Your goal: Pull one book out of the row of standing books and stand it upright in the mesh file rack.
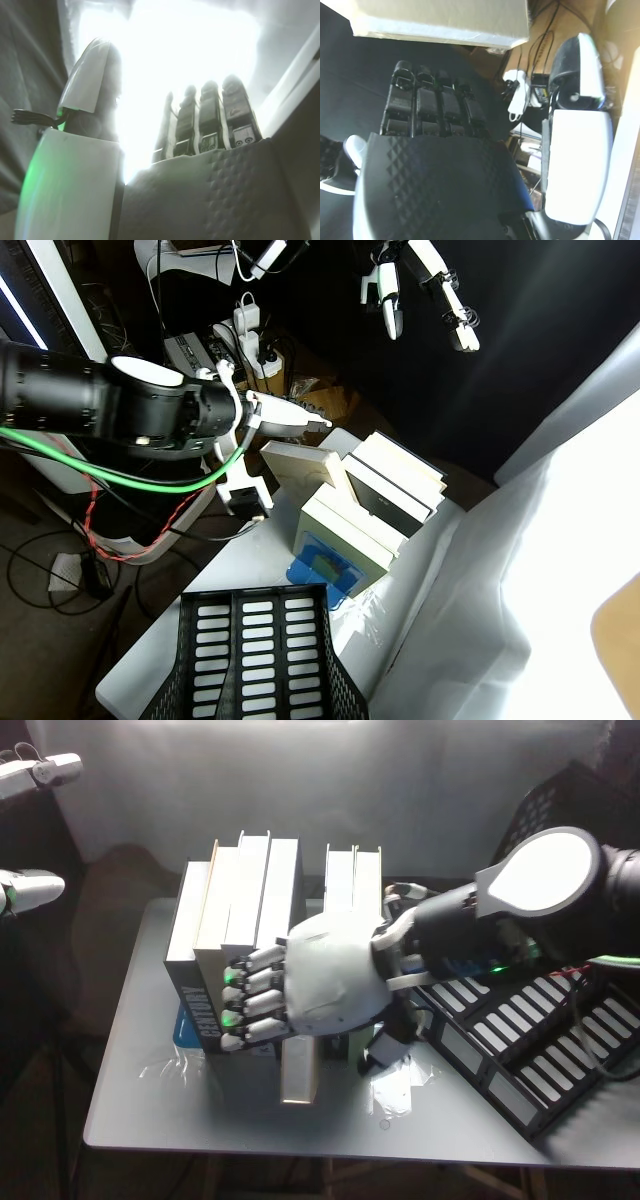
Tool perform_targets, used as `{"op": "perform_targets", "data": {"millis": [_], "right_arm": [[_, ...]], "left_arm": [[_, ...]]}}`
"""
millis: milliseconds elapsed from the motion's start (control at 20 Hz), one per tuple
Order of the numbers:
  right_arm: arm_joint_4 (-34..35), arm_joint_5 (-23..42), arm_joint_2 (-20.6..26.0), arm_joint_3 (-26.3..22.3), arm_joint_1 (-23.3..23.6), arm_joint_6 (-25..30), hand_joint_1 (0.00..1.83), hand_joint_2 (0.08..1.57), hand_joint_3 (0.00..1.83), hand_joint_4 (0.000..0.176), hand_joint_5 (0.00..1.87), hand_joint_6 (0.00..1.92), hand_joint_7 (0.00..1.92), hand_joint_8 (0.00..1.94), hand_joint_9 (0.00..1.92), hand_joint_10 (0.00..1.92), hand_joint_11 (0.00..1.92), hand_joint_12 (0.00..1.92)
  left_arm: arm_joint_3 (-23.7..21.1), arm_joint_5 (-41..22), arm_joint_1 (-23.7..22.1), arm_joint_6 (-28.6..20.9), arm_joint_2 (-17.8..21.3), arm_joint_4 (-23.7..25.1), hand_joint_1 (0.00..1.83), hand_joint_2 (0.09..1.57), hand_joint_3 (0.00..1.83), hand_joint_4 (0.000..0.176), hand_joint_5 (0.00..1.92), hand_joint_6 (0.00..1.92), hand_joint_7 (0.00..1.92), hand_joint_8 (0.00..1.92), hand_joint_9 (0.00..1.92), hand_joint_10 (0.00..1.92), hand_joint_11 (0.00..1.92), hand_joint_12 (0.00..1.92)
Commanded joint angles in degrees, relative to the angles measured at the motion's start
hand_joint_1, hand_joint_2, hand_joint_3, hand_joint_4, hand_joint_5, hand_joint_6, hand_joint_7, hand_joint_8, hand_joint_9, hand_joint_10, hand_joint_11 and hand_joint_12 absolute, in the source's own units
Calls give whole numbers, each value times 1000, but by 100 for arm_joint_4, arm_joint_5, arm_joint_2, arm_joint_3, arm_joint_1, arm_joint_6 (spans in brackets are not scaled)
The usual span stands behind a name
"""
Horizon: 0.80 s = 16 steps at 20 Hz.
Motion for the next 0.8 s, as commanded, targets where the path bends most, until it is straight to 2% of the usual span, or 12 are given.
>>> {"op": "perform_targets", "data": {"millis": [0,50,100,150,200,250,300,350,400,450,650,750], "right_arm": [[63,-179,47,30,-18,-18,1170,1050,20,0,114,47,72,28,18,8,0,0],[46,-214,12,72,-58,-18,1170,1050,20,0,114,47,72,28,18,8,0,0],[25,-222,-28,120,-88,-18,1239,1047,31,0,378,160,268,32,108,204,0,683],[8,-222,-57,146,-108,-18,1092,1263,67,0,87,315,39,0,3,58,0,127],[-95,-276,-117,178,-143,-18,1181,965,0,0,307,80,259,0,106,202,0,776],[-127,-310,-149,206,-162,-18,1333,968,0,0,475,190,401,33,33,646,0,1427],[-137,-348,-179,248,-179,-18,1224,1116,4,0,302,144,194,12,6,314,0,1550],[-164,-397,-214,292,-198,-17,1209,1132,9,0,239,176,153,5,0,181,0,1295],[-180,-483,-254,336,-247,-17,1217,1101,0,0,267,254,225,15,29,288,0,1184],[-184,-521,-295,380,-290,-17,1223,1091,0,0,263,301,244,12,5,395,0,1182],[-272,-671,-478,513,-489,-17,1221,1090,0,0,257,322,248,10,0,430,0,1184],[-868,-725,-562,648,-546,539,1221,1090,0,0,256,324,249,10,0,430,0,1185]], "left_arm": [[19,-699,8,-31,75,-239,1247,1208,0,16,169,15,77,7,0,0,0,0],[27,-704,12,-31,60,-246,1247,1208,0,16,169,15,77,7,0,0,0,0],[40,-728,33,-31,47,-271,1243,1207,0,24,165,11,83,7,0,0,0,0],[43,-765,61,-31,40,-307,1256,1201,0,18,169,11,93,9,0,0,0,0],[43,-819,121,-31,38,-358,1267,1199,0,15,177,11,97,7,0,0,0,0],[43,-854,166,-31,42,-395,1265,1202,0,14,175,9,93,5,0,0,0,0],[43,-884,196,-31,46,-421,1267,1203,0,4,176,9,86,2,0,0,0,0],[44,-891,205,-31,46,-431,1276,1198,0,0,176,9,95,5,0,0,0,0],[45,-896,210,-31,42,-443,1290,1199,0,0,170,5,106,8,6,2,0,0],[47,-905,218,-31,36,-451,1295,1198,0,0,170,5,113,10,9,4,0,0],[63,-968,276,-31,12,-477,1266,1203,0,0,165,2,125,9,0,0,0,0],[79,-995,277,-31,-9,-474,1257,1204,0,0,184,10,129,9,0,0,0,0]]}}
